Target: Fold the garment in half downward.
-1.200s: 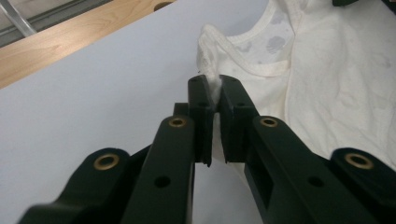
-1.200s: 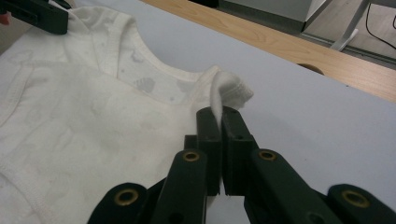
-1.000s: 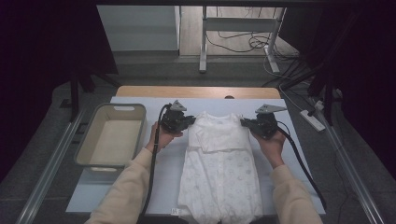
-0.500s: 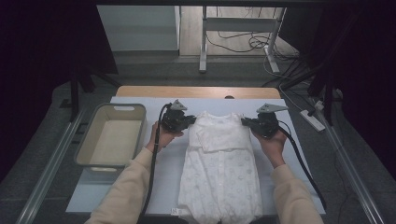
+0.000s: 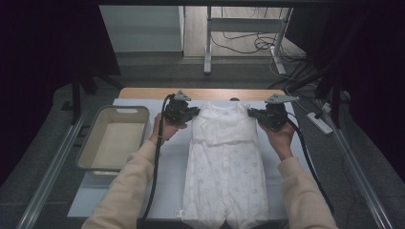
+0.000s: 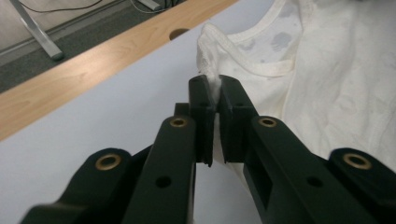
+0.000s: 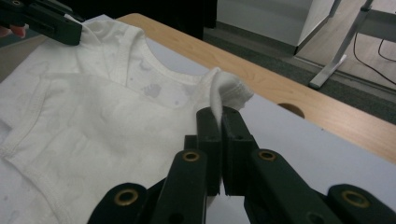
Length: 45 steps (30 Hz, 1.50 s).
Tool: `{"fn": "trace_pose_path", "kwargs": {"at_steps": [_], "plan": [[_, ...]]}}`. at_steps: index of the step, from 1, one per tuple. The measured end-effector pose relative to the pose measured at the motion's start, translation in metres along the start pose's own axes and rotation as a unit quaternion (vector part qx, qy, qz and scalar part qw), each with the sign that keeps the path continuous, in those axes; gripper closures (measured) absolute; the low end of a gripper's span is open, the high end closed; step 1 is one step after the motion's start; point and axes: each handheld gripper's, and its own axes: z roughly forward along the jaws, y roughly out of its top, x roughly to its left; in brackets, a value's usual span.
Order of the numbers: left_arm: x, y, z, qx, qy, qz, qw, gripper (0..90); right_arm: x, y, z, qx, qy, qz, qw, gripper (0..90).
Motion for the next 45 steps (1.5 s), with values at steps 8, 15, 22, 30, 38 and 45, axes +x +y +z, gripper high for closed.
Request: {"fn": "trace_pose_path", "kwargs": {"at_steps": [8, 15, 22, 30, 38, 45], "plan": [[0.009, 0.02, -0.009, -0.021, 0.014, 0.011, 0.9996, 84.1, -0.011, 0.019, -0.003, -0.025, -0.008, -0.005, 0.9996, 87.3], [0.012, 0.032, -0.019, -0.037, 0.024, 0.015, 0.9989, 83.9, -0.013, 0.039, -0.009, -0.051, -0.015, -0.011, 0.9985, 87.3], [0.007, 0.019, -0.013, -0.032, 0.009, 0.014, 0.9994, 83.6, -0.014, 0.023, -0.004, -0.039, -0.015, -0.009, 0.9991, 87.1], [0.005, 0.003, 0.001, -0.02, -0.004, 0.008, 0.9998, 83.5, -0.016, 0.0, 0.005, -0.027, -0.009, 0.002, 0.9996, 87.1], [0.0, -0.014, 0.005, -0.022, -0.015, 0.005, 0.9996, 83.5, -0.01, -0.015, 0.005, -0.021, -0.003, 0.003, 0.9998, 87.0], [-0.008, -0.024, 0.001, -0.022, -0.021, 0.011, 0.9995, 83.3, -0.004, -0.025, 0.003, -0.016, 0.0, 0.004, 0.9999, 87.0]]}}
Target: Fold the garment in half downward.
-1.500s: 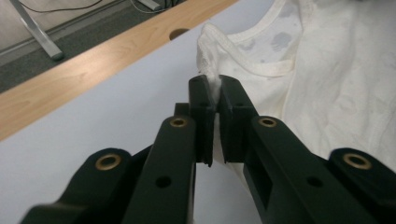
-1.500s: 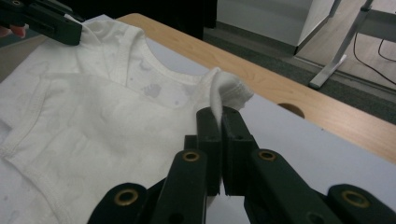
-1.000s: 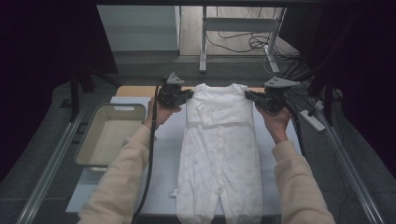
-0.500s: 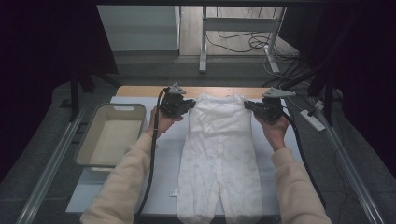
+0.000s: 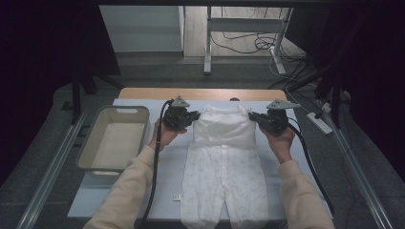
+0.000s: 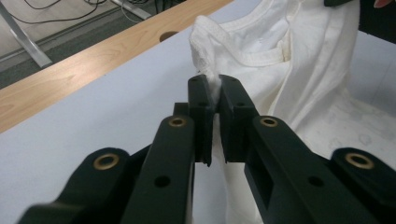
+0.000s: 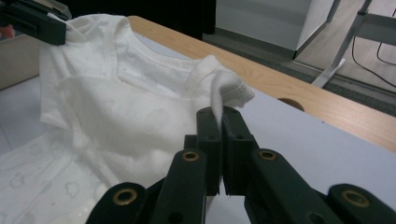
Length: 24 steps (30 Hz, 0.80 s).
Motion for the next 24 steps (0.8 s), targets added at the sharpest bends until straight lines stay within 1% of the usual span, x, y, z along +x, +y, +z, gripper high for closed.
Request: {"fn": "trace_pose_path", "kwargs": {"at_steps": [4, 8, 13, 17, 21, 24], "plan": [[-0.005, -0.005, -0.004, 0.001, -0.004, 0.005, 1.0, 83.3, 0.006, -0.004, -0.004, -0.003, 0.004, -0.002, 1.0, 87.0], [-0.012, -0.011, -0.007, 0.001, -0.012, 0.005, 0.9999, 83.3, 0.012, -0.009, -0.009, 0.009, 0.004, -0.003, 0.9999, 87.0], [-0.022, -0.023, -0.009, 0.012, -0.019, 0.013, 0.9997, 83.0, 0.022, -0.018, -0.018, 0.014, 0.01, -0.003, 0.9999, 87.0], [-0.028, -0.031, -0.01, 0.019, -0.023, 0.012, 0.9995, 82.9, 0.027, -0.025, -0.024, 0.02, 0.015, -0.002, 0.9997, 87.1], [-0.033, -0.036, -0.01, 0.025, -0.027, 0.015, 0.9992, 82.8, 0.03, -0.031, -0.029, 0.029, 0.02, -0.001, 0.9994, 87.0], [-0.036, -0.039, -0.011, 0.027, -0.029, 0.016, 0.9991, 82.8, 0.033, -0.034, -0.031, 0.03, 0.023, 0.0, 0.9993, 87.1]]}}
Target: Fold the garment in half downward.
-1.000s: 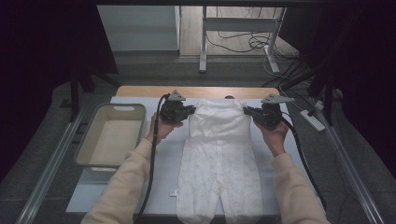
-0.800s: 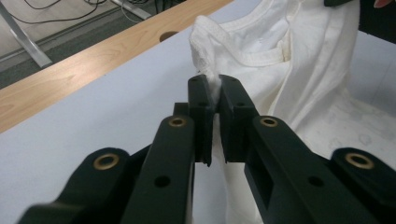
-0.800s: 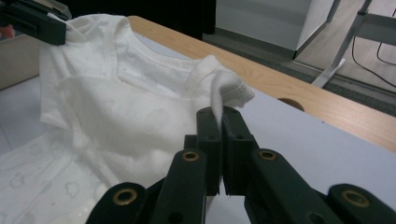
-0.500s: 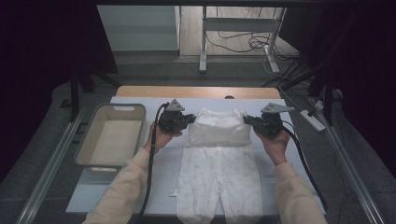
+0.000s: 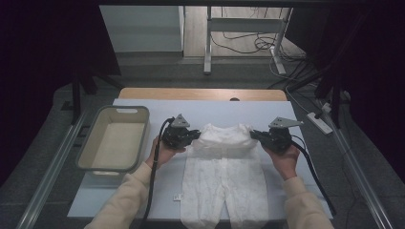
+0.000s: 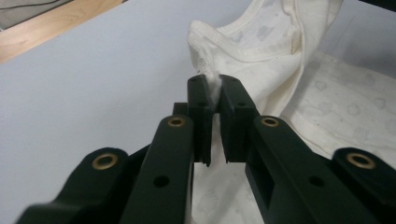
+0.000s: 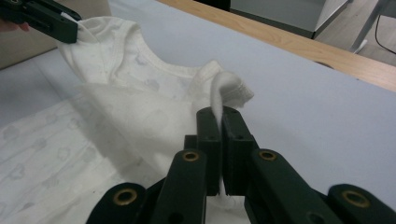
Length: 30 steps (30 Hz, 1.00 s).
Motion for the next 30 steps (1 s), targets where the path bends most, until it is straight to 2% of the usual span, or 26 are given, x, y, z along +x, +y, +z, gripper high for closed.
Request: {"fn": "trace_pose_path", "kwargs": {"at_steps": [8, 21, 30], "plan": [[-0.003, -0.004, 0.003, 0.005, -0.003, 0.0, 1.0, 82.6, 0.004, -0.009, 0.003, 0.01, 0.006, 0.003, 0.9999, 87.0], [-0.004, -0.009, 0.003, 0.015, -0.006, -0.004, 0.9999, 82.5, 0.008, -0.013, 0.001, 0.011, 0.012, 0.008, 0.9998, 87.0], [-0.015, -0.019, 0.001, 0.035, -0.009, 0.002, 0.9994, 82.0, 0.018, -0.025, -0.007, 0.02, 0.022, 0.014, 0.9995, 87.0]]}}
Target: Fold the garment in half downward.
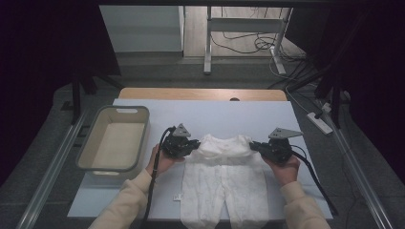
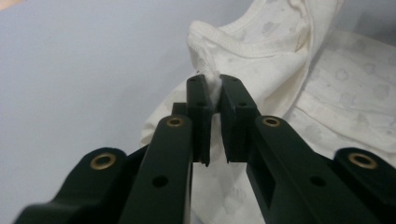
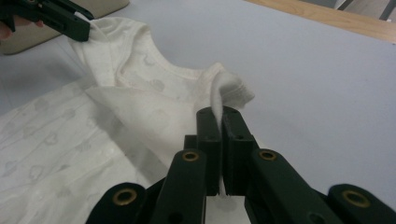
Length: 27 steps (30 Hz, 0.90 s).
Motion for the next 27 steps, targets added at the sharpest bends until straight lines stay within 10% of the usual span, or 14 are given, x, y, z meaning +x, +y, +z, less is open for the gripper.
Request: {"fn": "trace_pose_path", "kwargs": {"at_steps": [27], "plan": [[-0.015, -0.019, -0.005, 0.017, -0.018, 0.003, 0.9997, 81.3, 0.02, -0.018, -0.009, 0.029, 0.022, -0.014, 0.9992, 86.8]]}}
